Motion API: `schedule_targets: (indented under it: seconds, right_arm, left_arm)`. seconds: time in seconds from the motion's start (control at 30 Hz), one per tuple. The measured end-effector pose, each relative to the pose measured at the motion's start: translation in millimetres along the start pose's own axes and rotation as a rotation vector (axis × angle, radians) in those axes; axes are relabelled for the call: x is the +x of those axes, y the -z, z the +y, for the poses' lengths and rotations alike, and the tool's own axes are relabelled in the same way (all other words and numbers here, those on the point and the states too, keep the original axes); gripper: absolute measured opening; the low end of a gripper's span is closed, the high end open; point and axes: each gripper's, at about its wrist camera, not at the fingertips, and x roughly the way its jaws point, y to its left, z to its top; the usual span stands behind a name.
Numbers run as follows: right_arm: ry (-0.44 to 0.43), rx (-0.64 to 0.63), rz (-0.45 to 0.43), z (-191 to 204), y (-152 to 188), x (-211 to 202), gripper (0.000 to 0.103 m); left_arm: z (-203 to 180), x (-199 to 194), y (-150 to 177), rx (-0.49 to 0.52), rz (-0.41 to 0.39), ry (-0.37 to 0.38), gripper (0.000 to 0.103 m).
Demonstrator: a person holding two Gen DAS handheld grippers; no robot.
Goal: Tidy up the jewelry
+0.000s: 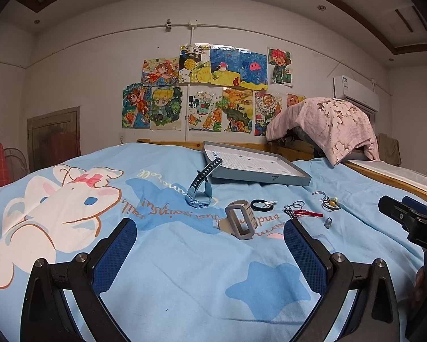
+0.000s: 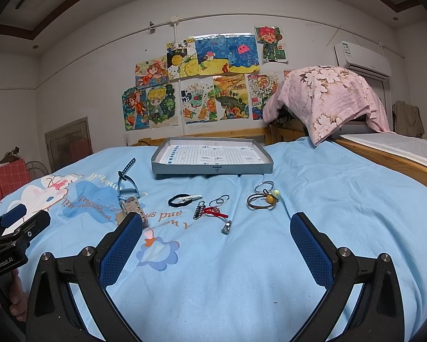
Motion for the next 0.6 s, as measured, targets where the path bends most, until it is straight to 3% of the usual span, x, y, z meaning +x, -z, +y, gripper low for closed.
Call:
schedule_targets:
  seconds: [0.23, 0.43, 0.6]
  right_arm:
    - [-0.001, 0.001, 0.004, -1, 0, 0, 0.102]
    - [-0.021, 0.018, 0.050, -4, -4, 8, 0.102]
    - [-0.075, 0.016, 0.116, -9, -12, 28, 0.102]
  left_arm:
    - [1, 1, 0, 0.003, 0.019, -0.008, 0.103]
    - [7, 25, -11, -0.027, 0.140, -0.007, 0.103]
    - [6, 61, -31, 0.054, 0.222, 0.006, 0.103]
